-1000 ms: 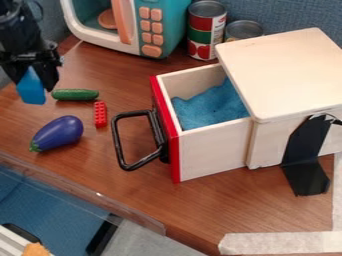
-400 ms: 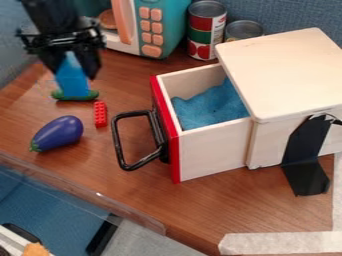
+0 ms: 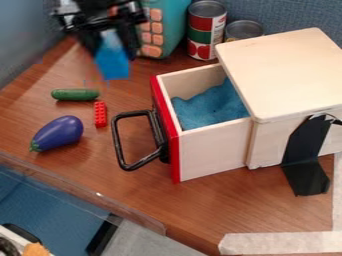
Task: Move the blue object inside the drawer
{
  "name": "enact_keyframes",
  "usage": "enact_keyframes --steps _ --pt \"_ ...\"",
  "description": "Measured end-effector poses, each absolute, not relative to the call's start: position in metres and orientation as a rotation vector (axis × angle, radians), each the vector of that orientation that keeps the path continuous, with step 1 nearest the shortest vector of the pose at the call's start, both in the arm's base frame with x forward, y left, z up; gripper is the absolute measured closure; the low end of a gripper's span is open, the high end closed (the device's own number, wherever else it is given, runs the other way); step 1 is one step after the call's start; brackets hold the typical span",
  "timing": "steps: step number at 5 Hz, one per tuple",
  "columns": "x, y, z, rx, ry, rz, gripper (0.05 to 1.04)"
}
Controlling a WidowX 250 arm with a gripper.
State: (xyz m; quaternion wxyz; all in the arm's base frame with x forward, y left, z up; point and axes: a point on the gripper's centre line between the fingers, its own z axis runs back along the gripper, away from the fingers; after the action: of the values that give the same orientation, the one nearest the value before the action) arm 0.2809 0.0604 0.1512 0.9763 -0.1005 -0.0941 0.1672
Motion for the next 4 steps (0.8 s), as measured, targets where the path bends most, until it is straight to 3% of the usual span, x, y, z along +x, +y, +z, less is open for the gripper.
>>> enact_keyframes --steps 4 --pt "0.314 -0.004 0.117 -0.108 -0.200 0.355 0.497"
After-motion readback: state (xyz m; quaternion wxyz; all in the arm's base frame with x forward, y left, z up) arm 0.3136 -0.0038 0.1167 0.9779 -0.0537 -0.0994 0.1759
